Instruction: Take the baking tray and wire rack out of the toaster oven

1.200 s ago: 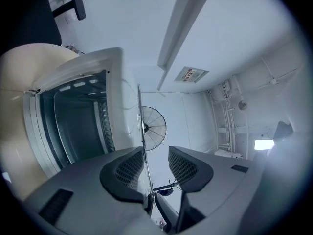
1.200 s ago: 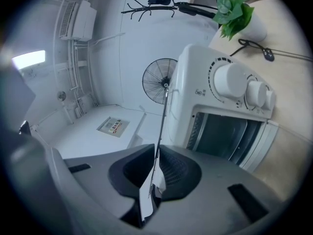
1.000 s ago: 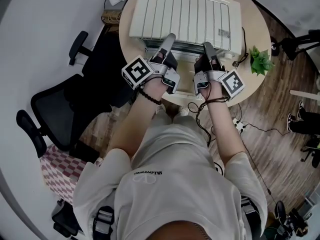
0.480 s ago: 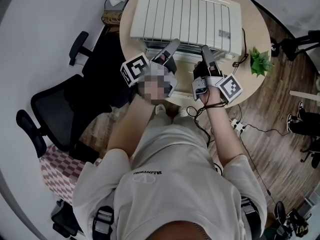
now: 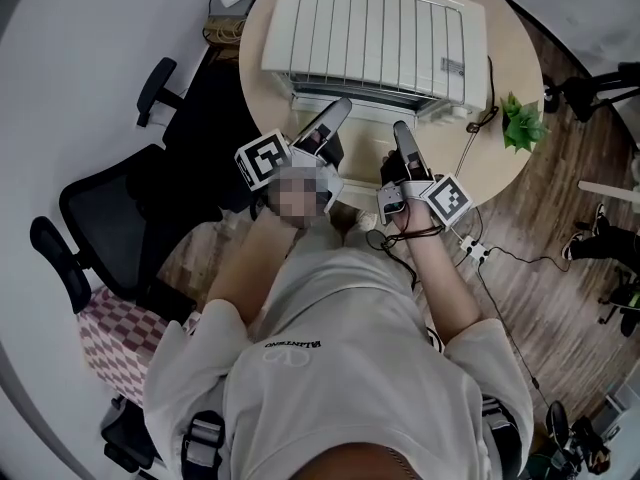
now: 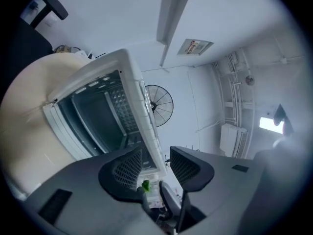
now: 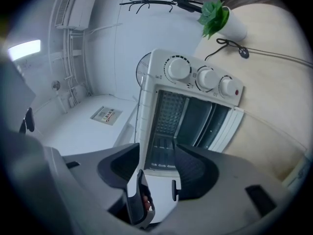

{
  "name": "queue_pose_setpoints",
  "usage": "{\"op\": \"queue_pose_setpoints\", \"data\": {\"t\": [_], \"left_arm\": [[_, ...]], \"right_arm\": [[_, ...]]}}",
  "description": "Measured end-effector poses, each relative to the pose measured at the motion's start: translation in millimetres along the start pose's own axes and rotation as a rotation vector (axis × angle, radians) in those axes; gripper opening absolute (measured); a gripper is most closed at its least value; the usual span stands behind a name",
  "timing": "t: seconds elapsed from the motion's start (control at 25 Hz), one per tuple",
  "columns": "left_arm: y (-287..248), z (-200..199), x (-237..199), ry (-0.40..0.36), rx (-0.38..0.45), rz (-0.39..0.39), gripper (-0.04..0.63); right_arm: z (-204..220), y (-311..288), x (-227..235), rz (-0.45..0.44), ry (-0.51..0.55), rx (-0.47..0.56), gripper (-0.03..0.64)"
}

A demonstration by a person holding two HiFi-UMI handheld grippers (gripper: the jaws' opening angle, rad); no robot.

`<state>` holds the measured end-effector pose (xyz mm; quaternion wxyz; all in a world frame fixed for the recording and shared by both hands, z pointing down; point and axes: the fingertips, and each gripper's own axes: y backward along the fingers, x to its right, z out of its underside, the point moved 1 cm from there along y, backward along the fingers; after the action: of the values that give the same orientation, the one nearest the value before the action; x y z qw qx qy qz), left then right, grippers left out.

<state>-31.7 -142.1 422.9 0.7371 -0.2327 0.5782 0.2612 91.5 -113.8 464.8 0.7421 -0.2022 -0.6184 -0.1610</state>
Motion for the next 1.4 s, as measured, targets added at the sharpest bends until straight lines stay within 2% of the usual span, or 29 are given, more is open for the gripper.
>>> {"op": "queue_pose_setpoints", "data": {"t": [0.08, 0.16, 0.32, 0.48, 0.68, 1.0, 1.24, 1.4], "left_arm": [[11, 10, -18, -0.07, -0.009, -0.035, 0.179], [17, 13, -40, -0.092, 0.026, -0.048, 0.179], [14, 6, -78, -0.017, 0.139, -0.026, 0.179], [0, 6, -103, 0.009, 0.2, -0.03, 0.178], [-10, -5, -133, 0.052, 0.259, -0.045, 0.133], [-35, -9, -173, 0.072, 0.284, -0.064, 0.133], [-47, -14, -190, 0.097, 0.296, -0.067, 0.133], [-51, -15, -196, 0.119, 0.307, -0.075, 0.132]], "right_arm": [[4, 2, 11, 0.014, 0.015, -0.013, 0.229], [4, 1, 19, 0.016, 0.022, -0.009, 0.229], [0, -6, 37, 0.038, 0.049, 0.006, 0.229], [-9, -14, 56, 0.053, 0.03, 0.016, 0.229], [-6, -39, 78, 0.064, 0.044, 0.018, 0.229], [-12, -70, 124, 0.098, -0.051, 0.06, 0.229], [-17, -87, 130, 0.099, -0.016, 0.067, 0.229], [-17, -96, 136, 0.105, -0.029, 0.072, 0.229]]}}
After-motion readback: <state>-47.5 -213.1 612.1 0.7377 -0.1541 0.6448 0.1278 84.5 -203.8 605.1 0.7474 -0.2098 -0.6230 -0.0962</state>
